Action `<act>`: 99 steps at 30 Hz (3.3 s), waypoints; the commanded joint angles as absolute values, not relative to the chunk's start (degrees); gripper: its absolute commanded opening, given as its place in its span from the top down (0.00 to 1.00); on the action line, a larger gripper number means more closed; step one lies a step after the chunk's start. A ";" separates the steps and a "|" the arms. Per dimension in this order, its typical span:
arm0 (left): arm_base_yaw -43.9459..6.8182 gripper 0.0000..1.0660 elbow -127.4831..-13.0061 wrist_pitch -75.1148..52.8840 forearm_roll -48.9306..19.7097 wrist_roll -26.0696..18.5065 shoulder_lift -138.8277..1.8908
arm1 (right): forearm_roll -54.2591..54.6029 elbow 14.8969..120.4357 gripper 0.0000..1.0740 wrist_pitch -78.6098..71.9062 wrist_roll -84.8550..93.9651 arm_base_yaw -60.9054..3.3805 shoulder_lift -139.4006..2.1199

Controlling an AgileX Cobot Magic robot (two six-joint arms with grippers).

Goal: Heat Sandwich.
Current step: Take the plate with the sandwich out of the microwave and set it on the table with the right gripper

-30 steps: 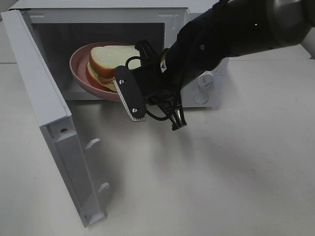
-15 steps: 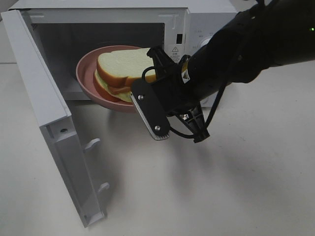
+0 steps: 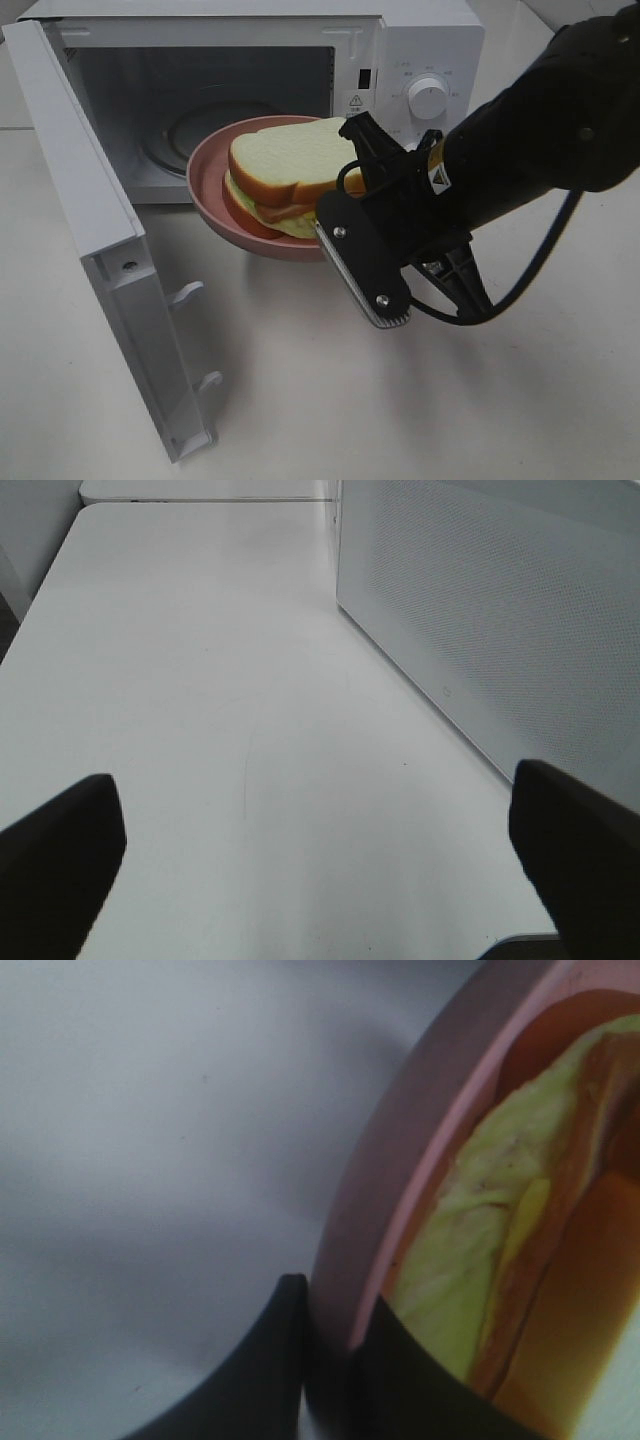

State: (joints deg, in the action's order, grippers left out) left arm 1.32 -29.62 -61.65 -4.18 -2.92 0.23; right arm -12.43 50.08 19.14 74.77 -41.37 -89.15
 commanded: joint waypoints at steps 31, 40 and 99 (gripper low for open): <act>1.43 0.06 -29.56 -61.13 -4.58 -2.86 0.57 | -19.08 37.18 1.00 31.86 66.00 -41.54 -65.32; 1.43 0.06 -29.56 -61.13 -4.58 -2.86 0.57 | -26.87 36.90 1.00 36.73 50.65 -41.54 -64.57; 1.43 0.06 -29.56 -61.13 -4.58 -2.86 0.57 | -41.65 42.51 0.98 54.20 -11.12 -41.37 -80.90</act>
State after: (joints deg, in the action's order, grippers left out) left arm 1.32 -29.62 -61.65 -4.18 -2.92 0.23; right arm -39.42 41.94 53.40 -10.37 -41.37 -80.67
